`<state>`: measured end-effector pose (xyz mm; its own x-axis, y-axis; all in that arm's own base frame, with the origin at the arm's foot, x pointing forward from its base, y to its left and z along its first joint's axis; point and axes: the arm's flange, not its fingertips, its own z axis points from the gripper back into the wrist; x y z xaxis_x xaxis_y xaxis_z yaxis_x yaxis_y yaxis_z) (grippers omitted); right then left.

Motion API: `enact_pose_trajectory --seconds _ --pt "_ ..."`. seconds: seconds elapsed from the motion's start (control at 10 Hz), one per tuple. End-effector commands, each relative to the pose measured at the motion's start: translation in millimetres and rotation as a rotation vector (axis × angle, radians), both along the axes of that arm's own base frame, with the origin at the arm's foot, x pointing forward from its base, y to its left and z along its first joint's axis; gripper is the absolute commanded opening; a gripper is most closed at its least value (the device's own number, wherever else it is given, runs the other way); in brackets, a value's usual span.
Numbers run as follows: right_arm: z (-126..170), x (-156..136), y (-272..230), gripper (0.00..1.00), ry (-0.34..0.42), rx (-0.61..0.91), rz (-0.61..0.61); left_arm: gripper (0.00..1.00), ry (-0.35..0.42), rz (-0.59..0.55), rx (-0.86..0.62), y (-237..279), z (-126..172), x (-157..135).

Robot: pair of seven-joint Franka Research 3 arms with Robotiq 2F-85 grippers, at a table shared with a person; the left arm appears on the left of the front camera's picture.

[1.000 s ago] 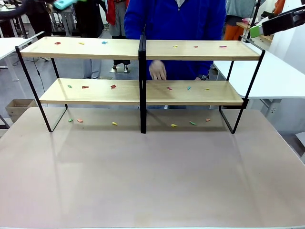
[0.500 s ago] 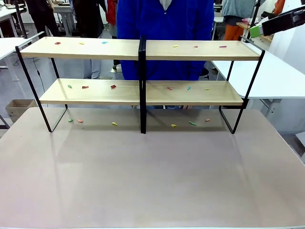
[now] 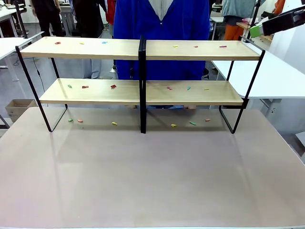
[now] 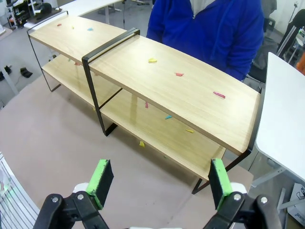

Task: Clean the shelves.
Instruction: Pick up the Duster when the human hands it over, then clean a randomly selected level of the Shelf with the Duster.

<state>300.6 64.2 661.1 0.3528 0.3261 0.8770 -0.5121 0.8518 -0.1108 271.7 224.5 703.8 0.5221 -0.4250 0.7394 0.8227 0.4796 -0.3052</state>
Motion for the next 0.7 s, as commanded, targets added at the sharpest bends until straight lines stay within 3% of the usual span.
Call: enact_pose_trajectory --seconds 0.0,0.6 --pt "0.5 0.5 -0.1 1.00 -0.002 0.000 -0.001 0.00 0.066 -0.054 -0.028 -2.0 1.8 13.1" --pt "0.5 0.5 -0.1 1.00 -0.002 0.000 -0.001 0.00 0.066 -0.054 -0.028 -2.0 1.8 13.1"
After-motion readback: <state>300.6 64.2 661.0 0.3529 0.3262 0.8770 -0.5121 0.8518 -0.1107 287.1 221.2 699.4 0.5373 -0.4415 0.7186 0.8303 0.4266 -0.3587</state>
